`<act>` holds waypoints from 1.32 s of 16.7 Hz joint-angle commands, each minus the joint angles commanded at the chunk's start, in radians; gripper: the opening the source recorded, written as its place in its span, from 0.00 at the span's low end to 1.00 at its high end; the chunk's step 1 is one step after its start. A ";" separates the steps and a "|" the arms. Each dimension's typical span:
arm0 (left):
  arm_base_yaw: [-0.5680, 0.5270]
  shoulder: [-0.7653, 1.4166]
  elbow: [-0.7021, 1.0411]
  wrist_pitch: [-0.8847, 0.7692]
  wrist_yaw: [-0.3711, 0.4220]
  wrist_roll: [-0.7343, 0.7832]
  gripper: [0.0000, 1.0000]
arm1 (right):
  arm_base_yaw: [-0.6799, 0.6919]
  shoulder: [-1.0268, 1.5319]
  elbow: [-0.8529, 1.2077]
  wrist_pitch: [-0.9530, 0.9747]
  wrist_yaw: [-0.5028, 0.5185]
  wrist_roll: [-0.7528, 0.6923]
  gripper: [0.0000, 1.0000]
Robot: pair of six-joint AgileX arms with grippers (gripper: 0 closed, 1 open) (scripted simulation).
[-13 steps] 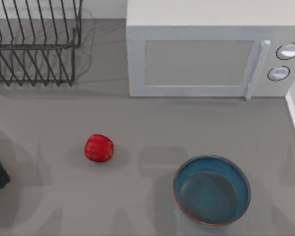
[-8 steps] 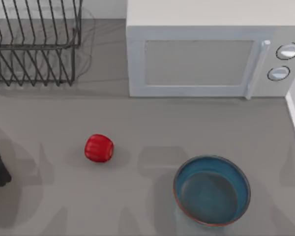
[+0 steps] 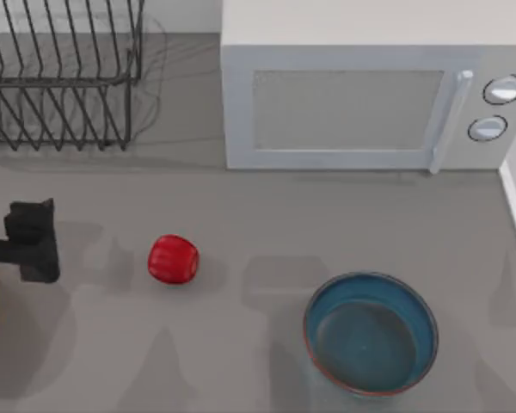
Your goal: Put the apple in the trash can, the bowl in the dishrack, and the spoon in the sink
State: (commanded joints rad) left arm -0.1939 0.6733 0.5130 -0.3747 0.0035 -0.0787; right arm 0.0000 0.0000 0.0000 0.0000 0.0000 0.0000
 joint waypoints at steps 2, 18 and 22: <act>-0.048 0.216 0.139 -0.095 0.001 -0.020 1.00 | 0.000 0.000 0.000 0.000 0.000 0.000 1.00; -0.296 1.215 0.839 -0.578 0.006 -0.120 1.00 | 0.000 0.000 0.000 0.000 0.000 0.000 1.00; -0.292 1.214 0.834 -0.573 0.006 -0.119 1.00 | 0.000 0.000 0.000 0.000 0.000 0.000 1.00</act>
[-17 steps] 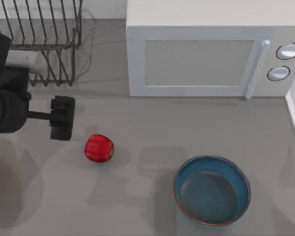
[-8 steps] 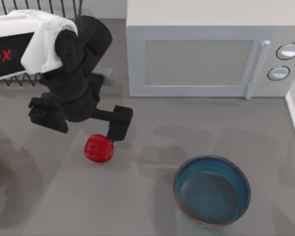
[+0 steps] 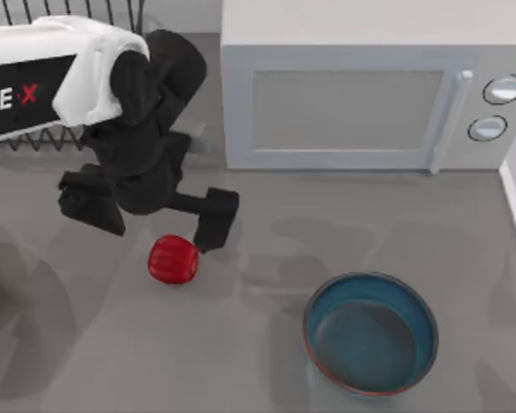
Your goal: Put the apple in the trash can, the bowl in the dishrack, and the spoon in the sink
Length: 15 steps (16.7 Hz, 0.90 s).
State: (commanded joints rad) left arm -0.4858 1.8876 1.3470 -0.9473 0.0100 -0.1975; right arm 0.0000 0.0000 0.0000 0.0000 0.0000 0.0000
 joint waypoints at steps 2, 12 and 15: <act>-0.002 0.020 -0.021 0.038 0.000 0.002 1.00 | 0.000 0.000 0.000 0.000 0.000 0.000 1.00; -0.005 0.129 -0.115 0.242 0.001 0.000 1.00 | 0.000 0.000 0.000 0.000 0.000 0.000 1.00; -0.005 0.129 -0.115 0.242 0.001 0.000 0.77 | 0.000 0.000 0.000 0.000 0.000 0.000 1.00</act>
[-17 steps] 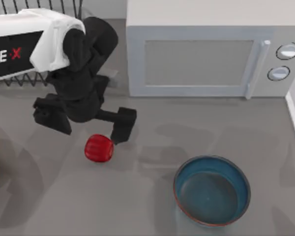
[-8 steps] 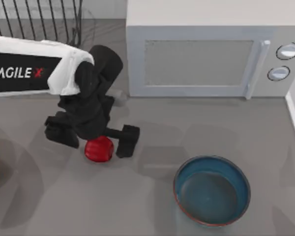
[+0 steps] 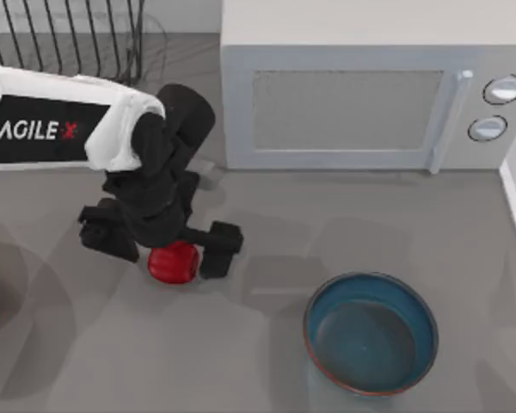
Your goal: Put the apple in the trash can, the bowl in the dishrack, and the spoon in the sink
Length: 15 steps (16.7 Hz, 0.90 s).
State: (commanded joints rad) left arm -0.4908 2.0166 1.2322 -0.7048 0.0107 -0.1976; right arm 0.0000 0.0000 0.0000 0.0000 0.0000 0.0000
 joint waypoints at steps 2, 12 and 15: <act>0.000 0.000 0.000 0.000 0.000 0.000 0.62 | 0.000 0.000 0.000 0.000 0.000 0.000 1.00; 0.000 0.000 0.000 0.000 0.000 0.000 0.00 | 0.000 0.000 0.000 0.000 0.000 0.000 1.00; 0.000 0.000 0.000 0.000 0.000 0.000 0.00 | 0.000 0.000 0.000 0.000 0.000 0.000 1.00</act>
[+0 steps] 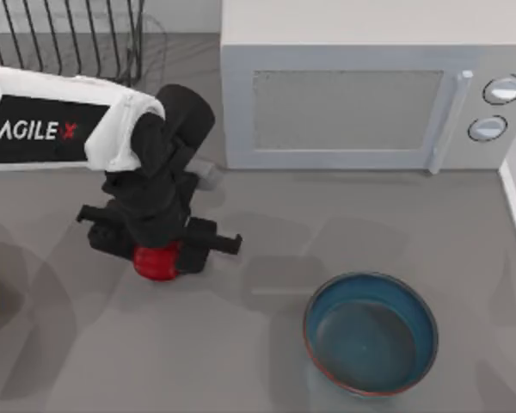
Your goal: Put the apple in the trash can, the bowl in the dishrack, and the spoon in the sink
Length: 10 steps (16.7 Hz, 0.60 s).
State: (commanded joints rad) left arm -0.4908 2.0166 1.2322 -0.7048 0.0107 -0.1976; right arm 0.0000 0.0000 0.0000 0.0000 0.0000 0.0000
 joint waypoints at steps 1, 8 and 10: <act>0.000 0.000 0.000 0.000 0.000 0.000 0.00 | 0.000 0.000 0.000 0.000 0.000 0.000 1.00; 0.002 -0.035 0.059 -0.082 -0.021 0.011 0.00 | 0.000 0.000 0.000 0.000 0.000 0.000 1.00; 0.002 -0.064 0.116 -0.177 -0.021 0.009 0.00 | 0.000 0.000 0.000 0.000 0.000 0.000 1.00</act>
State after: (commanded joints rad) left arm -0.4888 1.9529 1.3486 -0.8821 -0.0108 -0.1883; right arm 0.0000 0.0000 0.0000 0.0000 0.0000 0.0000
